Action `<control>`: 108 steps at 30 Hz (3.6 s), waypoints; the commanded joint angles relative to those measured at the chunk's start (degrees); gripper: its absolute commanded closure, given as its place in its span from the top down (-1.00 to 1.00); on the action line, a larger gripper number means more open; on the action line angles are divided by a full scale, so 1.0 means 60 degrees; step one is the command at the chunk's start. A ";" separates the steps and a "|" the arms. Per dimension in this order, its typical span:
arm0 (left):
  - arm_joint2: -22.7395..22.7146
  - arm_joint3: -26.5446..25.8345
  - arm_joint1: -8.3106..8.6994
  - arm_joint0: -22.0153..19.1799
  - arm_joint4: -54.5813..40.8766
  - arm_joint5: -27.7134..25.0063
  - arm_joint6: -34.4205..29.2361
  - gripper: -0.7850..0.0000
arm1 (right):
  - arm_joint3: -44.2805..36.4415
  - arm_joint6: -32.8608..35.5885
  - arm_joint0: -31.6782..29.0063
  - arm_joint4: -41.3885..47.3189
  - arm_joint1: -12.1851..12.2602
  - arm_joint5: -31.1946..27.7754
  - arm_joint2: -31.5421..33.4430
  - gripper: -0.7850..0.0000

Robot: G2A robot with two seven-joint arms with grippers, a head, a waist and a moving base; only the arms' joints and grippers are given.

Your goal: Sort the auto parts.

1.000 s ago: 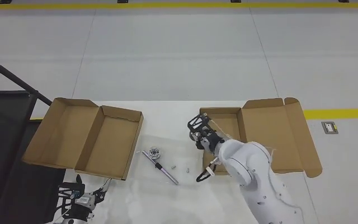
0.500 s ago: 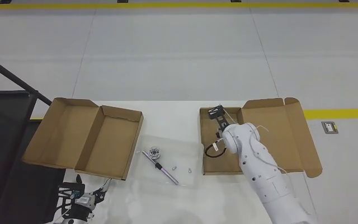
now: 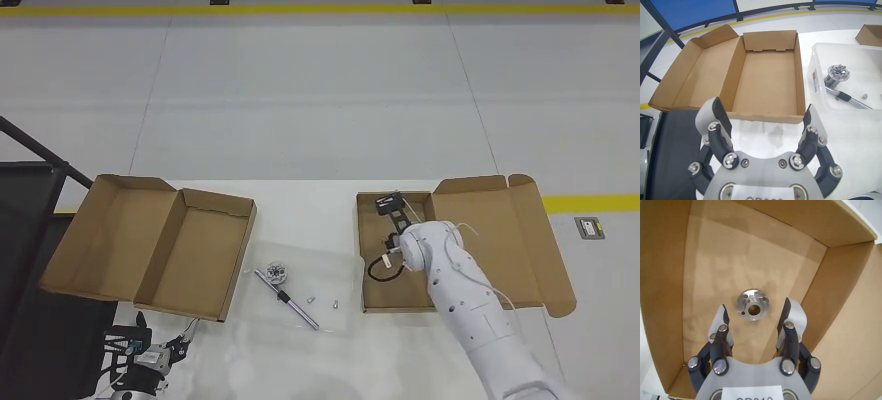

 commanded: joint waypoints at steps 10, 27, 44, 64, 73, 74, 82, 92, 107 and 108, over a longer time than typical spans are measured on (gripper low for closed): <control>0.0000 0.0000 0.0000 0.0000 0.0000 0.0000 0.0000 1.00 | -0.8726 0.1335 -0.4620 -0.1120 0.0566 -0.0869 0.0662 0.93; 0.0000 0.0000 0.0000 0.0000 0.0000 0.0000 0.0000 1.00 | -0.6796 0.1831 -0.3093 -0.2000 -0.0134 -0.2458 -0.3395 0.25; 0.0000 0.0000 0.0000 0.0000 0.0000 0.0000 0.0000 1.00 | -0.1276 0.1757 -0.0186 -0.0293 -0.1597 -0.3442 -0.5230 -0.05; 0.0000 0.0000 0.0000 0.0000 0.0000 0.0000 0.0000 1.00 | 0.1639 0.0825 0.0867 0.0623 -0.2535 -0.3954 -0.5491 -0.29; 0.0000 0.0000 0.0000 0.0000 0.0000 0.0000 0.0000 1.00 | 0.2407 0.0317 0.1109 0.0880 -0.2759 -0.4074 -0.5380 -1.00; 0.0000 0.0000 0.0000 0.0000 0.0000 0.0000 0.0000 1.00 | 0.2449 0.0230 0.1129 0.0916 -0.2771 -0.4093 -0.5349 -1.00; 0.0000 0.0000 0.0000 0.0000 0.0000 0.0000 0.0000 1.00 | 0.2323 -0.0915 0.1262 0.1726 -0.2444 -0.4504 -0.4258 -1.00; 0.0000 0.0000 0.0000 0.0000 0.0000 0.0000 0.0000 1.00 | -0.2198 -0.2062 -0.1475 0.2942 -0.0614 -0.6527 -0.0021 -1.00; 0.0000 0.0000 0.0000 0.0000 0.0000 0.0000 0.0000 1.00 | -0.7333 0.0439 -0.4437 0.0105 0.0231 -0.2831 0.2371 -1.00; 0.0000 0.0000 0.0000 0.0000 0.0000 0.0000 0.0000 1.00 | -0.7071 0.0780 -0.4270 -0.0304 0.0227 -0.2447 0.2276 -1.00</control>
